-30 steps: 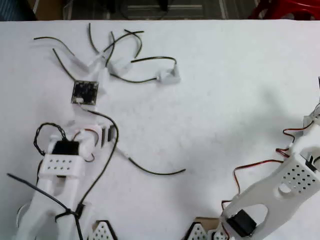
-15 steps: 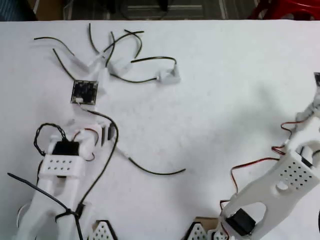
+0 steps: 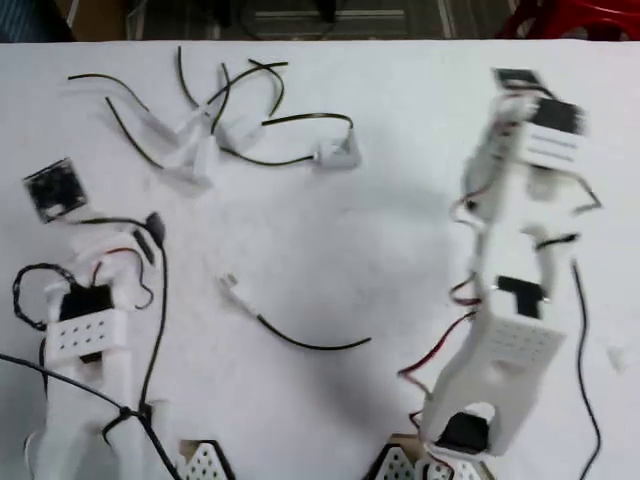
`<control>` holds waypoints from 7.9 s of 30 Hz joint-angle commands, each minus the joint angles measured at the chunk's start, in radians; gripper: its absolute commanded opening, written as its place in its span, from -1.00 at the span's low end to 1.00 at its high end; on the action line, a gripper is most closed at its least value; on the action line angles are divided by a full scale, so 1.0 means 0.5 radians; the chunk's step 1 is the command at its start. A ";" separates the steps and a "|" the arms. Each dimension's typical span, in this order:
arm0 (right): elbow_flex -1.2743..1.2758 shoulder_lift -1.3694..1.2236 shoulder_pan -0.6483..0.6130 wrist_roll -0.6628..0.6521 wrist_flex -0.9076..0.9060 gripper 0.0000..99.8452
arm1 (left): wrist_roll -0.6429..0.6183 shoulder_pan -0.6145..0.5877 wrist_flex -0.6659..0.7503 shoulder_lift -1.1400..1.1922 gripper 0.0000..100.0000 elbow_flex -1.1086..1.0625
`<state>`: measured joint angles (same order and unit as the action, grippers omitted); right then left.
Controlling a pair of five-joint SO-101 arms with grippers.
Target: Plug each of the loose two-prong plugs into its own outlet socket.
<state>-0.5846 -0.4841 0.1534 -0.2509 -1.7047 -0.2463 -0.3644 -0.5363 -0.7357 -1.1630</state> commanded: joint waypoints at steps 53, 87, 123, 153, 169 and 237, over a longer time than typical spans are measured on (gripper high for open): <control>0.528 0.057 -2.002 -0.117 0.354 -0.33 | -0.114 -0.130 0.043 -0.069 -0.52 0.009; 0.169 -0.321 -1.462 -0.549 0.140 -0.33 | -0.307 -0.305 0.043 -0.069 -0.53 0.012; -0.123 -0.787 -1.180 0.295 0.311 -0.35 | -0.301 -0.250 0.046 -0.069 -0.53 0.012; -0.832 -0.836 -0.971 1.577 -0.020 -0.52 | -0.172 -0.014 -0.098 -0.063 -0.52 0.043; -0.331 -0.183 -0.689 1.203 -0.026 -0.07 | 0.166 0.410 -1.151 -0.057 -0.52 0.592; 0.534 -0.440 -0.198 1.181 0.367 -0.07 | 3.664 1.091 -0.420 -0.051 -0.62 -0.298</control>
<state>-0.2977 -0.7004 0.0430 0.3506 -1.5374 1.3863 0.1711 -0.8692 -0.7373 -1.2674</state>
